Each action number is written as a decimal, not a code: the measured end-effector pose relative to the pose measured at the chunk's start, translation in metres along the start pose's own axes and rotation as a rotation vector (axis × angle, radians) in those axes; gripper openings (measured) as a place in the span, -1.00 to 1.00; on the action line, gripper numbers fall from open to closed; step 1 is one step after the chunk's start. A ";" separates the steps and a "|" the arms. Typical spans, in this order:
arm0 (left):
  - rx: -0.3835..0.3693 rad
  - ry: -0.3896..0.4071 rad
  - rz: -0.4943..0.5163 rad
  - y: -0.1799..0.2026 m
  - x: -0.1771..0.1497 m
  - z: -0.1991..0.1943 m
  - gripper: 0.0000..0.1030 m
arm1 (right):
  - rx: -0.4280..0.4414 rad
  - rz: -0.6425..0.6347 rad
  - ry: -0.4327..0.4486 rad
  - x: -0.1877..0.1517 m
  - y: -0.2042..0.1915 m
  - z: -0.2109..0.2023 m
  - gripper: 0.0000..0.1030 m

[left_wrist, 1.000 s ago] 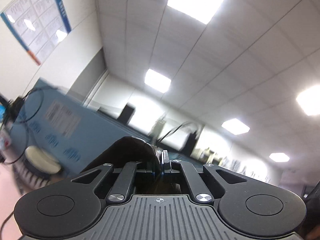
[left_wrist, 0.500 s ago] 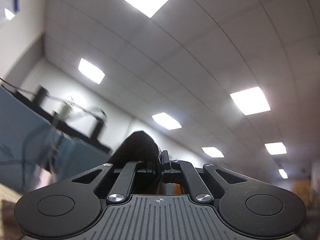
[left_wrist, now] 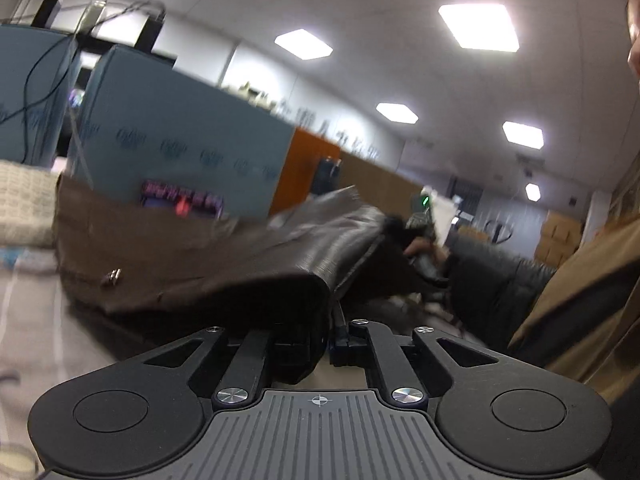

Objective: Fold clothes

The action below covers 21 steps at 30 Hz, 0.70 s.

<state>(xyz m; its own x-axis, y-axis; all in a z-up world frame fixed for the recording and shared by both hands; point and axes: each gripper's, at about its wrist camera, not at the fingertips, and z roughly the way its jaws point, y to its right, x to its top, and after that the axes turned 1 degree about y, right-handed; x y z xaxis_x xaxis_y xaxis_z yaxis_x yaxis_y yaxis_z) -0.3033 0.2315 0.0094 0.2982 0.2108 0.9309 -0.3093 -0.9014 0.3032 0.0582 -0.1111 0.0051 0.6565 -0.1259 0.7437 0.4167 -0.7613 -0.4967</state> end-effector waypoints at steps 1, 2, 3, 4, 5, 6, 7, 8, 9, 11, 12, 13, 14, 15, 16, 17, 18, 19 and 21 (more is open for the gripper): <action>0.017 -0.029 -0.006 -0.002 -0.002 0.003 -0.80 | -0.010 0.002 0.008 -0.002 0.001 -0.004 0.18; 0.040 -0.054 -0.008 -0.005 -0.004 0.004 -0.79 | -0.013 -0.007 0.021 -0.003 0.002 -0.009 0.33; 0.070 -0.069 -0.008 -0.006 -0.006 0.002 -0.70 | -0.023 -0.015 0.032 -0.004 0.002 -0.017 0.47; 0.100 -0.085 -0.009 -0.008 -0.008 -0.001 -0.50 | -0.034 -0.024 0.043 -0.005 0.002 -0.026 0.51; 0.136 -0.098 -0.008 -0.010 -0.010 -0.004 -0.38 | -0.045 -0.024 0.048 -0.007 0.002 -0.036 0.56; 0.182 -0.109 -0.003 -0.011 -0.011 -0.009 -0.10 | -0.057 -0.015 0.045 -0.008 0.003 -0.046 0.61; 0.226 -0.115 -0.004 -0.015 -0.012 -0.014 0.09 | -0.068 0.002 0.038 -0.010 0.005 -0.055 0.63; 0.264 -0.111 -0.019 -0.020 -0.010 -0.018 0.12 | -0.066 0.020 0.031 -0.012 0.006 -0.062 0.64; 0.292 -0.102 -0.044 -0.026 -0.007 -0.022 0.16 | -0.063 0.038 0.024 -0.014 0.008 -0.070 0.64; 0.330 -0.080 -0.074 -0.030 -0.007 -0.032 0.30 | -0.043 0.082 0.002 -0.025 0.013 -0.087 0.65; 0.340 -0.065 -0.079 -0.030 -0.007 -0.034 0.36 | -0.037 0.098 -0.007 -0.031 0.015 -0.094 0.66; 0.343 -0.055 -0.082 -0.031 -0.005 -0.034 0.39 | -0.031 0.114 -0.016 -0.038 0.016 -0.100 0.66; 0.351 -0.053 -0.076 -0.033 -0.003 -0.031 0.43 | -0.028 0.124 -0.034 -0.044 0.017 -0.106 0.66; 0.360 -0.053 -0.070 -0.034 -0.002 -0.029 0.52 | -0.026 0.134 -0.051 -0.049 0.018 -0.111 0.66; 0.372 -0.057 -0.063 -0.034 -0.003 -0.027 0.55 | -0.024 0.144 -0.066 -0.055 0.019 -0.114 0.66; 0.380 -0.058 -0.059 -0.033 -0.004 -0.026 0.55 | -0.018 0.147 -0.093 -0.059 0.018 -0.115 0.66; 0.382 -0.052 -0.060 -0.031 -0.007 -0.025 0.57 | -0.013 0.149 -0.121 -0.064 0.017 -0.116 0.66; 0.388 -0.042 -0.052 -0.028 -0.009 -0.023 0.62 | -0.011 0.130 -0.125 -0.068 0.014 -0.117 0.66; 0.403 -0.031 -0.014 -0.019 -0.016 -0.022 0.66 | 0.000 0.092 -0.142 -0.075 0.006 -0.117 0.57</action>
<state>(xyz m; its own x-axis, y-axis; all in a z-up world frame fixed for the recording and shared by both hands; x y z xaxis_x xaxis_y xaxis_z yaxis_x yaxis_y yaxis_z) -0.3221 0.2533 -0.0064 0.3290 0.2182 0.9188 0.0719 -0.9759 0.2060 -0.0621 -0.1811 -0.0010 0.7740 -0.1039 0.6246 0.3512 -0.7504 -0.5599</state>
